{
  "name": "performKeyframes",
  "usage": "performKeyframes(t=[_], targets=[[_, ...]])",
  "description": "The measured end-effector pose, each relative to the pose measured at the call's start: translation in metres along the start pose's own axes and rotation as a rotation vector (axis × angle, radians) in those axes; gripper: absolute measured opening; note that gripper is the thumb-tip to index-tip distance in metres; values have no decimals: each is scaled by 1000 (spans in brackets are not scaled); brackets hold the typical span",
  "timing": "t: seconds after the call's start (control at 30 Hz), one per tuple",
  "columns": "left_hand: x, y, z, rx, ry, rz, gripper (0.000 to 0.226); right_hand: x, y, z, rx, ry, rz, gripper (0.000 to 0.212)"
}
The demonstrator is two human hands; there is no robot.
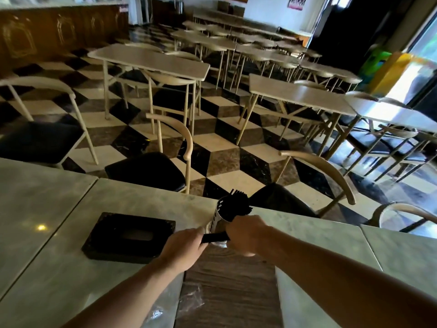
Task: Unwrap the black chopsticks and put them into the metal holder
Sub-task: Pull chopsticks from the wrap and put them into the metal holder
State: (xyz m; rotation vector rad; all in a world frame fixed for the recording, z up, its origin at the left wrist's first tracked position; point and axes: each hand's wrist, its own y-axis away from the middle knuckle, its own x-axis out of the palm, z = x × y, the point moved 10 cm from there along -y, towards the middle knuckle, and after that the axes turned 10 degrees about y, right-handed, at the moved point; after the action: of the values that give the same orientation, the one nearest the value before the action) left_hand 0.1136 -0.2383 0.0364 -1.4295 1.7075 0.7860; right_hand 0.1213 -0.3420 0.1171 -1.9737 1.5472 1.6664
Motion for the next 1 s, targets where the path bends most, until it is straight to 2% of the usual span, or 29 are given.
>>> performKeyframes(t=[0.2, 0.3, 0.43, 0.57, 0.63, 0.67, 0.73, 0.77, 0.87, 1.0], targets=[[2, -20, 4, -87, 182, -41, 19, -1, -3, -25, 10, -50, 43, 22], [2, -25, 7, -152, 257, -87, 32, -9, -9, -28, 8, -33, 40, 24], [0, -24, 5, -144, 289, -94, 26, -12, -15, -25, 7, -8, 55, 21], [2, -23, 11, -128, 419, -97, 37, -7, -16, -22, -1, -44, 85, 25], [3, -18, 13, -79, 485, -81, 15, -2, -18, -25, 25, -19, 118, 25], [4, -13, 16, -62, 480, -83, 21, -1, -21, -30, 53, 3, 125, 21], [16, 1, 28, -63, 414, -82, 59, -5, -27, -45, 128, 24, 125, 13], [21, 8, 34, -69, 365, -89, 65, -7, -29, -54, 165, 27, 138, 10], [45, 34, 43, 8, 229, -37, 56, -9, -41, -75, 243, 89, 199, 8], [72, 72, 32, 303, -18, 42, 47, -7, -56, -100, 427, 134, 219, 25]])
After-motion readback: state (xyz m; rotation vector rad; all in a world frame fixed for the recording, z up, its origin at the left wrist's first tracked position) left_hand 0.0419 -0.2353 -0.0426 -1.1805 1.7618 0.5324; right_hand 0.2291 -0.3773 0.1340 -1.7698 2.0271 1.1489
